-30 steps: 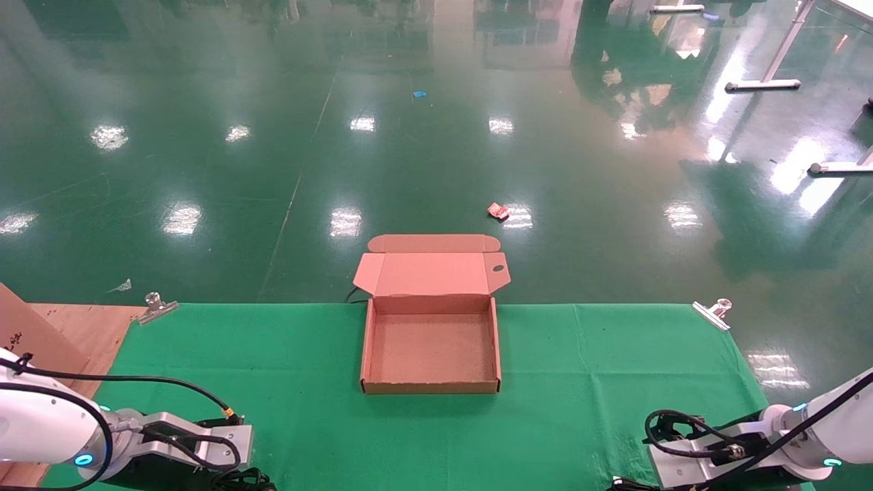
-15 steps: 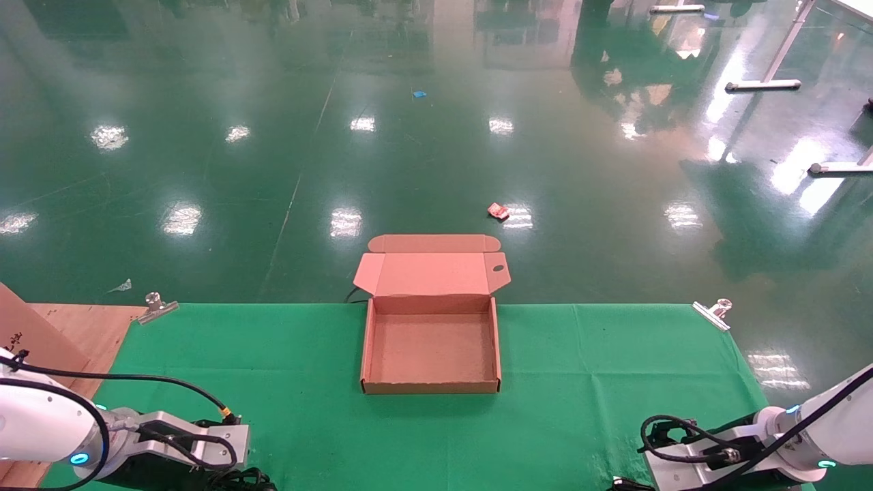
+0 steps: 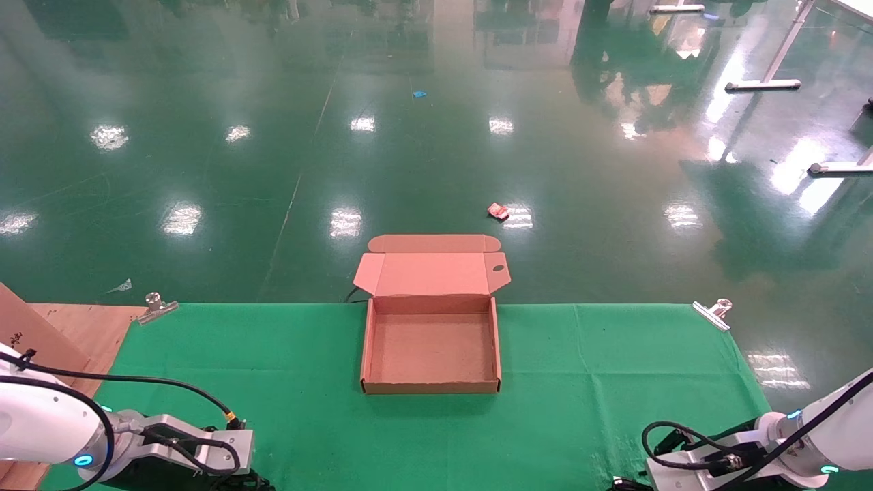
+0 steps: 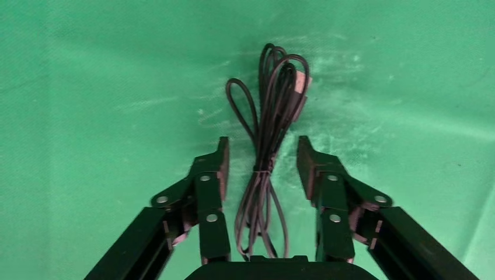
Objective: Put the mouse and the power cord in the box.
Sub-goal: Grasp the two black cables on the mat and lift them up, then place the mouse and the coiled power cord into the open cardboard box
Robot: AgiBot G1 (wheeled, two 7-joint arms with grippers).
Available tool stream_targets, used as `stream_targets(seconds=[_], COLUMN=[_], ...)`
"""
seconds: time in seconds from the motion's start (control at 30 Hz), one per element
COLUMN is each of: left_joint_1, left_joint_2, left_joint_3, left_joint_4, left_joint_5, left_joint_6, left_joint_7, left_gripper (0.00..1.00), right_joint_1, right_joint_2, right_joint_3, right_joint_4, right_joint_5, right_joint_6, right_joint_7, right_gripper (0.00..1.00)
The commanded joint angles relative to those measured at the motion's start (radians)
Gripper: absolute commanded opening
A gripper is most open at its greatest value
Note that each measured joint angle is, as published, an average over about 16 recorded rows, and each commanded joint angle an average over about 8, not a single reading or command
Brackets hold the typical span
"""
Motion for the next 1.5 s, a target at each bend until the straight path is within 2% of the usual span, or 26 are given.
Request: stream_targets(seconds=[0.03,0.47,0.67,0.83,1.17,1.33,1.5], left_joint_1=[-0.001,-0.01,-0.045,-0.101,-0.293,-0.394,-0.479], left_joint_2=[0.002,0.009,0.009,0.014,0.042,0.069,0.117], left_joint_3=[0.0,0.003,0.008,0.02,0.047,0.041,0.03], left_joint_4=[0.002,0.01,0.0,-0.023,-0.125,-0.183,-0.247], left_joint_5=[0.0,0.004,0.011,0.028,0.068,0.061,0.044], left_joint_6=[0.002,0.015,0.047,0.096,0.236,0.301,0.346], left_joint_7=[0.001,0.006,0.013,0.024,0.016,-0.04,-0.102], left_gripper=[0.0,0.0,0.0,0.0,0.0,0.0,0.0], right_joint_1=[-0.002,-0.009,0.014,0.065,0.253,0.346,0.423], right_joint_2=[-0.001,0.0,0.003,0.014,0.031,0.007,-0.042], right_joint_3=[0.0,0.001,0.006,0.014,0.037,0.047,0.054], right_joint_4=[-0.001,-0.002,0.001,0.009,0.039,0.049,0.048], right_joint_5=[0.0,0.001,0.008,0.021,0.056,0.074,0.091], right_joint_6=[-0.001,0.024,-0.002,-0.075,-0.334,-0.388,-0.399], right_joint_7=[-0.001,-0.006,-0.007,-0.013,-0.035,-0.024,-0.003], right_gripper=[0.0,0.0,0.0,0.0,0.0,0.0,0.0])
